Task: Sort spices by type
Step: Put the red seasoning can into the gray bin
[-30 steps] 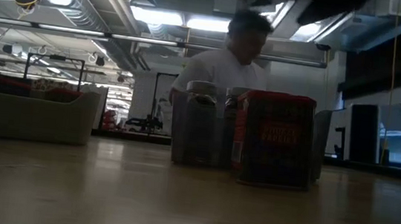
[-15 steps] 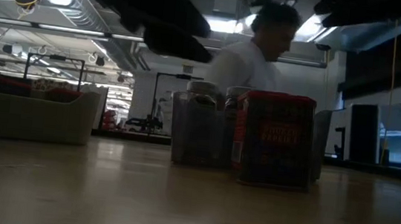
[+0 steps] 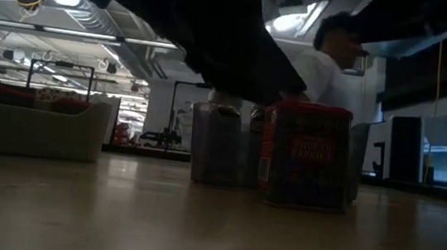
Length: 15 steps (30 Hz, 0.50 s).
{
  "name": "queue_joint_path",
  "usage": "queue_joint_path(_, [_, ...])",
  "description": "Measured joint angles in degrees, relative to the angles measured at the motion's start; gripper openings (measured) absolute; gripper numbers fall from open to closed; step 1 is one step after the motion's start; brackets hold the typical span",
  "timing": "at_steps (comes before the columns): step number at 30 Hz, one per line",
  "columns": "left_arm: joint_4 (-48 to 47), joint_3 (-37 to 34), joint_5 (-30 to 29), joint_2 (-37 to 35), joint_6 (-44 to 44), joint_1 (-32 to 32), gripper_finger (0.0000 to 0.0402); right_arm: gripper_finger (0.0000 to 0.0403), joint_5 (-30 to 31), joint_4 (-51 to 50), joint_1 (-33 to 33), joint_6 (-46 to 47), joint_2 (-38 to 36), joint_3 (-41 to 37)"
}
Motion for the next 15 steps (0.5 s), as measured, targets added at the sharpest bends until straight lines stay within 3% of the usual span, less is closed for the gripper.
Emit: queue_joint_path(15, [4.8, 0.4, 5.1, 3.1, -1.5, 0.0, 0.0359, 0.0310, -0.5, 0.2, -0.1, 0.3, 0.0, -0.5])
